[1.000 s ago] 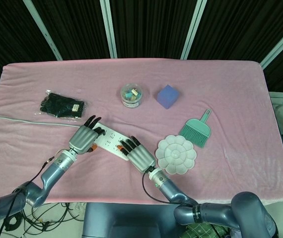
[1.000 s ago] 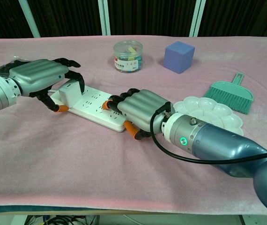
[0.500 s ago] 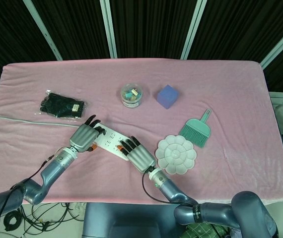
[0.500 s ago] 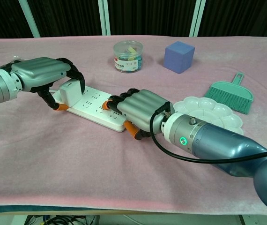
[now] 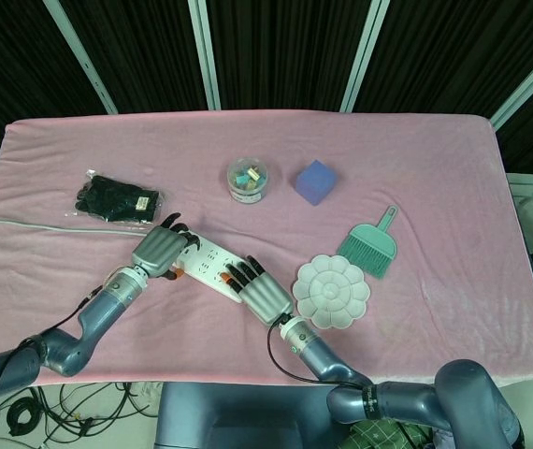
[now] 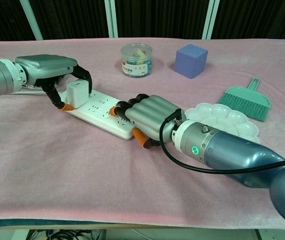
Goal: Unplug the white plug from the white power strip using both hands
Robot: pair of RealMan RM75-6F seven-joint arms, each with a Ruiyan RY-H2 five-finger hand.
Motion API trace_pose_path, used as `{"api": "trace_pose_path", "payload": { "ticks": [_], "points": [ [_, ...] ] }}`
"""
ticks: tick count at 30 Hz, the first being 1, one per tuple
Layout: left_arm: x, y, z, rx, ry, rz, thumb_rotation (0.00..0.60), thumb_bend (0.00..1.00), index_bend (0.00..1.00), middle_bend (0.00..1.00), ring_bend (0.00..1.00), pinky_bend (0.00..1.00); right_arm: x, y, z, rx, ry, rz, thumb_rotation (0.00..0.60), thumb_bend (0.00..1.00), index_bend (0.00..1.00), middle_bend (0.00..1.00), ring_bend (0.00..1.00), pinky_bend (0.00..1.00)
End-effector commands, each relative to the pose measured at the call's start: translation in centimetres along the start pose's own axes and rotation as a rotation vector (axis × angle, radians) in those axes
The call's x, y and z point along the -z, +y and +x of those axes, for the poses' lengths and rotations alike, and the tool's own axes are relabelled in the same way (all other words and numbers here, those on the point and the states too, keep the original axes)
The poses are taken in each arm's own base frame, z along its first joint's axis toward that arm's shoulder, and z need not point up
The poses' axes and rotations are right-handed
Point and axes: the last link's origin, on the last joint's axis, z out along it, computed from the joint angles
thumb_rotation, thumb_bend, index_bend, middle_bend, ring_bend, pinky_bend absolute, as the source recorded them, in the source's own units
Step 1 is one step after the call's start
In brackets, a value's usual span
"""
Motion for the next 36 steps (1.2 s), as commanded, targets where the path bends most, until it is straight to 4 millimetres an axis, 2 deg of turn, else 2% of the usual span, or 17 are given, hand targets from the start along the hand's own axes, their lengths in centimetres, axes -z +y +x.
{"api": "trace_pose_path", "payload": {
  "ticks": [1, 9, 15, 21, 24, 27, 32, 36],
  "points": [
    [-0.1, 0.0, 0.4, 0.004, -0.029, 0.007, 0.600, 0.73, 0.67, 0.66, 0.19, 0.06, 0.0, 0.0, -0.1, 0.004, -0.008, 0.004, 0.600, 0.64, 0.16, 0.11, 0.12, 0.09],
    [-0.1, -0.2, 0.7, 0.031, -0.079, 0.041, 0.600, 0.74, 0.67, 0.66, 0.19, 0.06, 0.1, -0.1, -0.1, 0.039, -0.027, 0.026, 0.600, 0.64, 0.20, 0.13, 0.14, 0.09],
    [0.0, 0.3, 2.3, 0.088, 0.054, 0.032, 0.600, 0.74, 0.67, 0.65, 0.19, 0.06, 0.2, 0.0, 0.1, 0.029, -0.023, 0.014, 0.600, 0.64, 0.20, 0.13, 0.14, 0.09],
    [0.9, 0.4, 4.7, 0.088, 0.164, 0.002, 0.600, 0.74, 0.67, 0.65, 0.19, 0.06, 0.2, -0.1, 0.5, 0.013, 0.004, 0.003, 0.600, 0.64, 0.20, 0.13, 0.14, 0.09],
    [2.6, 0.2, 5.5, 0.055, 0.194, -0.011, 0.600, 0.74, 0.66, 0.65, 0.19, 0.06, 0.2, -0.2, 1.0, 0.011, 0.038, -0.008, 0.600, 0.60, 0.19, 0.12, 0.12, 0.09],
    [4.8, -0.4, 5.3, -0.001, 0.202, -0.011, 0.600, 0.73, 0.65, 0.63, 0.19, 0.06, 0.2, -0.1, 1.9, -0.006, 0.085, -0.024, 0.600, 0.57, 0.16, 0.11, 0.11, 0.08],
    [9.5, -2.1, 3.3, -0.067, 0.167, 0.029, 0.600, 0.72, 0.63, 0.62, 0.18, 0.06, 0.6, 0.8, 4.3, -0.067, 0.163, -0.056, 0.600, 0.57, 0.15, 0.10, 0.10, 0.09],
    [12.5, -3.3, 1.4, -0.037, 0.140, 0.055, 0.600, 0.72, 0.62, 0.60, 0.17, 0.06, 1.5, 2.0, 6.6, -0.090, 0.224, -0.080, 0.600, 0.57, 0.15, 0.10, 0.10, 0.08]
  ]
}}
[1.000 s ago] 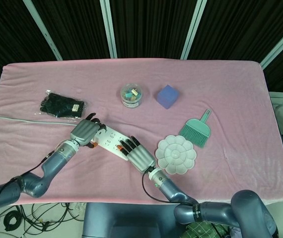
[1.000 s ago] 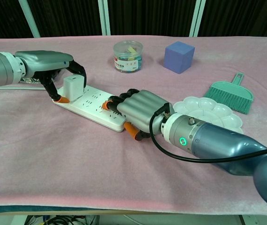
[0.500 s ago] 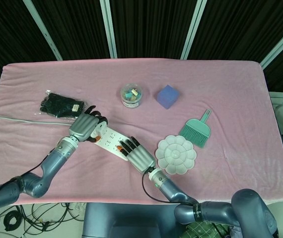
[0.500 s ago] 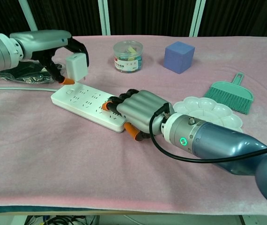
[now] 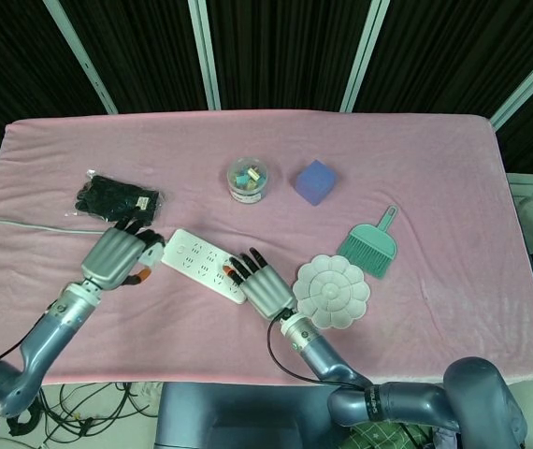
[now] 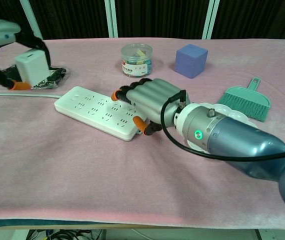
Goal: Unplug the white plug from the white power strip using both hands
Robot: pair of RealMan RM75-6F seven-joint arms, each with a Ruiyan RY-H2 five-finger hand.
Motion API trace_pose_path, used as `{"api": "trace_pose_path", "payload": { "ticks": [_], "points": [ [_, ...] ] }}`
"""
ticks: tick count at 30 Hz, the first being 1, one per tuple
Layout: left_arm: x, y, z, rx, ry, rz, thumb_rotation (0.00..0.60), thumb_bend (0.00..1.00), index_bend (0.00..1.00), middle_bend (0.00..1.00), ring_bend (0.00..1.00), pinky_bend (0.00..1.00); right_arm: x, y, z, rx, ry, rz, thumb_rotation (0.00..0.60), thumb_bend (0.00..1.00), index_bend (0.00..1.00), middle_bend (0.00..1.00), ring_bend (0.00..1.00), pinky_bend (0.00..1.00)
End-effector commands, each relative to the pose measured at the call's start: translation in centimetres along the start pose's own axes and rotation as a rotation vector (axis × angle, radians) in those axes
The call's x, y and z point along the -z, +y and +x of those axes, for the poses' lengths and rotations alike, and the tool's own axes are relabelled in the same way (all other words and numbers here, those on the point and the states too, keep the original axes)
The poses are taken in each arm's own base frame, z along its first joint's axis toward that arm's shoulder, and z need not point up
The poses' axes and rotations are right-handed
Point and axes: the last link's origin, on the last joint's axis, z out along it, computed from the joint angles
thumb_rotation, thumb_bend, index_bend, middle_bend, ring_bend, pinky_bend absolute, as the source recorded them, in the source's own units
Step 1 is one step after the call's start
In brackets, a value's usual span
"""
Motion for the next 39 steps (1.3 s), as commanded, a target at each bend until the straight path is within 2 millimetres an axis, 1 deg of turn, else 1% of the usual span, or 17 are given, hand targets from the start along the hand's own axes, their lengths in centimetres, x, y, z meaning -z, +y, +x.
{"api": "trace_pose_path", "payload": {
  "ticks": [1, 5, 9, 12, 15, 16, 17, 18, 19, 20, 21, 22, 25, 29, 32, 35, 39],
  "points": [
    [3.0, -1.1, -1.1, 0.011, -0.020, 0.015, 0.600, 0.72, 0.62, 0.60, 0.17, 0.06, 0.4, 1.6, 2.6, -0.024, 0.066, -0.035, 0.600, 0.57, 0.15, 0.10, 0.10, 0.08],
    [5.5, -2.5, -2.3, -0.027, -0.012, 0.029, 0.600, 0.72, 0.61, 0.60, 0.17, 0.05, 1.6, 4.3, 5.0, -0.001, 0.098, -0.087, 0.600, 0.57, 0.15, 0.09, 0.10, 0.09],
    [7.3, -4.2, -3.8, -0.128, -0.041, 0.053, 0.600, 0.71, 0.60, 0.58, 0.16, 0.04, 3.8, 7.8, 6.9, 0.022, 0.119, -0.155, 0.600, 0.52, 0.15, 0.08, 0.10, 0.08],
    [7.6, -5.2, -4.7, -0.219, -0.046, 0.069, 0.600, 0.69, 0.58, 0.57, 0.15, 0.03, 6.1, 11.0, 8.0, 0.047, 0.125, -0.218, 0.600, 0.49, 0.15, 0.08, 0.10, 0.08],
    [7.5, -5.5, -5.6, -0.251, -0.063, 0.066, 0.600, 0.64, 0.56, 0.53, 0.12, 0.02, 8.3, 13.7, 8.6, 0.064, 0.125, -0.274, 0.600, 0.48, 0.15, 0.08, 0.10, 0.08],
    [7.4, -5.5, -5.9, -0.258, -0.067, 0.064, 0.600, 0.59, 0.53, 0.50, 0.10, 0.01, 8.9, 14.5, 8.8, 0.058, 0.128, -0.292, 0.600, 0.47, 0.15, 0.08, 0.10, 0.09],
    [7.2, -5.5, -6.1, -0.265, -0.072, 0.062, 0.600, 0.50, 0.48, 0.45, 0.08, 0.01, 9.5, 15.2, 8.9, 0.050, 0.129, -0.309, 0.600, 0.45, 0.15, 0.08, 0.09, 0.08],
    [7.1, -5.5, -6.3, -0.267, -0.079, 0.062, 0.600, 0.39, 0.41, 0.38, 0.04, 0.00, 10.1, 16.0, 9.0, 0.043, 0.131, -0.331, 0.600, 0.43, 0.15, 0.08, 0.09, 0.08],
    [7.0, -5.4, -6.5, -0.260, -0.090, 0.064, 0.600, 0.32, 0.35, 0.34, 0.02, 0.00, 10.7, 16.8, 9.2, 0.038, 0.133, -0.349, 0.600, 0.41, 0.15, 0.07, 0.09, 0.08],
    [7.0, -5.3, -6.7, -0.246, -0.106, 0.067, 0.600, 0.23, 0.26, 0.27, 0.01, 0.00, 11.2, 17.4, 9.3, 0.035, 0.134, -0.362, 0.600, 0.38, 0.14, 0.07, 0.08, 0.07],
    [7.0, -5.2, -6.8, -0.236, -0.125, 0.071, 0.600, 0.16, 0.19, 0.21, 0.00, 0.00, 11.8, 18.1, 9.3, 0.035, 0.133, -0.377, 0.600, 0.35, 0.14, 0.06, 0.08, 0.07],
    [7.0, -5.2, -6.9, -0.229, -0.144, 0.076, 0.600, 0.13, 0.16, 0.19, 0.00, 0.00, 12.3, 18.6, 9.3, 0.039, 0.129, -0.386, 0.600, 0.32, 0.14, 0.05, 0.07, 0.07],
    [7.3, -5.1, -6.4, -0.254, -0.169, 0.099, 0.600, 0.05, 0.14, 0.13, 0.00, 0.00, 13.6, 20.2, 9.4, 0.060, 0.129, -0.413, 0.600, 0.28, 0.12, 0.04, 0.07, 0.07],
    [7.7, -5.1, -5.0, -0.287, -0.150, 0.137, 0.600, 0.02, 0.14, 0.08, 0.00, 0.00, 15.9, 22.7, 9.5, 0.067, 0.158, -0.478, 0.600, 0.26, 0.10, 0.02, 0.06, 0.06],
    [8.0, -5.1, -4.5, -0.309, -0.143, 0.145, 0.600, 0.00, 0.14, 0.08, 0.00, 0.00, 17.5, 24.0, 9.4, 0.051, 0.175, -0.512, 0.600, 0.26, 0.09, 0.02, 0.06, 0.06],
    [8.4, -4.7, -3.8, -0.314, -0.117, 0.136, 0.600, 0.01, 0.14, 0.09, 0.00, 0.00, 20.3, 25.0, 9.1, 0.025, 0.203, -0.548, 0.600, 0.26, 0.09, 0.01, 0.06, 0.06],
    [9.7, -4.4, -2.4, -0.341, -0.055, 0.166, 0.600, 0.02, 0.14, 0.10, 0.00, 0.00, 24.4, 25.2, 8.4, -0.003, 0.238, -0.567, 0.600, 0.26, 0.09, 0.02, 0.06, 0.06]
  ]
}}
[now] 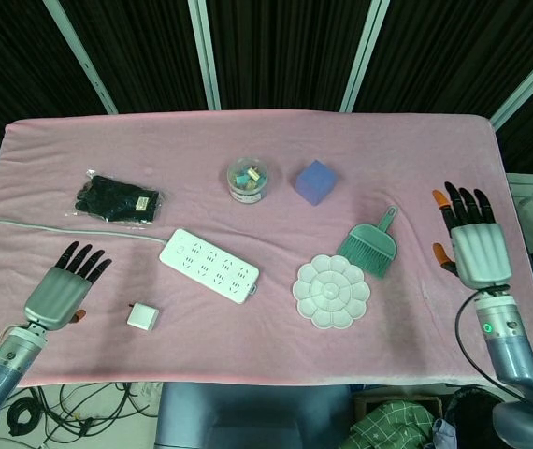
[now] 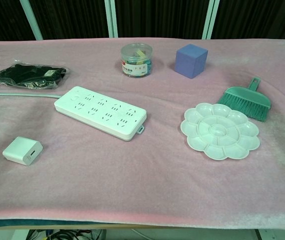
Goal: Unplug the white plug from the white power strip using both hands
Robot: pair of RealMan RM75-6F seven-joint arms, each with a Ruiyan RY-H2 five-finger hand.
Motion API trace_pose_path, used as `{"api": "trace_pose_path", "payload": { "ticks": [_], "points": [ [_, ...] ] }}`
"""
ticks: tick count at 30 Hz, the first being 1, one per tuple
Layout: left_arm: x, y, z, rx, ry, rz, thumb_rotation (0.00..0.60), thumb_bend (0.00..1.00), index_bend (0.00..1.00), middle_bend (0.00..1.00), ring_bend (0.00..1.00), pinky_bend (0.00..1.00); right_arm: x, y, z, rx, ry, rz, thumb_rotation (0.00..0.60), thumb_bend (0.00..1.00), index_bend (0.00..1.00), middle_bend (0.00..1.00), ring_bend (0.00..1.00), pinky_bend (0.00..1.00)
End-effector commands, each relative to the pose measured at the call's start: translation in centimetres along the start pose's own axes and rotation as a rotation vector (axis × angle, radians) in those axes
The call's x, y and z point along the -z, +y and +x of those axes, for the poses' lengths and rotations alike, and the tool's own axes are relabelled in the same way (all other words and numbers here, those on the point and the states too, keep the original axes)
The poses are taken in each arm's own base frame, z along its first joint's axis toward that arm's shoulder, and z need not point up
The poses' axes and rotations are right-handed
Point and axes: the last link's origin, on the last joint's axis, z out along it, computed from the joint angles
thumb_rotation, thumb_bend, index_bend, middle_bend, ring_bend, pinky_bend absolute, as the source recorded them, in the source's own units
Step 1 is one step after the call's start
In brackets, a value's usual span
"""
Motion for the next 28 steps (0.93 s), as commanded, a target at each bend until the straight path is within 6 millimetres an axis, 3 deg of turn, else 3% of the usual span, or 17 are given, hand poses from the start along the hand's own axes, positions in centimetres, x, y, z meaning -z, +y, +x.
{"api": "trace_pose_path", "payload": {
  "ticks": [1, 9, 15, 21, 28],
  "points": [
    [1.6, -0.4, 1.2, -0.017, 0.047, 0.049, 0.600, 0.02, 0.14, 0.10, 0.00, 0.00, 3.9, 2.8, 0.3, -0.021, 0.030, -0.026, 0.600, 0.26, 0.09, 0.02, 0.06, 0.06],
    [7.9, -1.3, 2.3, 0.133, 0.082, 0.230, 0.600, 0.02, 0.14, 0.10, 0.00, 0.00, 11.7, 5.2, 0.0, -0.065, 0.042, -0.040, 0.600, 0.26, 0.09, 0.02, 0.06, 0.06],
    [12.2, -2.0, 2.2, 0.259, 0.135, 0.344, 0.600, 0.02, 0.14, 0.10, 0.00, 0.00, 15.8, 4.0, -0.6, -0.075, 0.024, -0.005, 0.600, 0.26, 0.09, 0.02, 0.06, 0.06],
    [14.3, -2.9, 2.6, 0.312, 0.166, 0.423, 0.600, 0.02, 0.14, 0.10, 0.00, 0.00, 17.3, 2.7, -1.6, -0.063, 0.004, 0.031, 0.600, 0.26, 0.09, 0.02, 0.06, 0.06],
    [14.9, -3.4, 2.7, 0.359, 0.172, 0.420, 0.600, 0.02, 0.11, 0.09, 0.00, 0.00, 17.4, 1.8, -1.9, -0.028, 0.003, 0.057, 0.600, 0.26, 0.09, 0.02, 0.06, 0.06]
  ]
}}
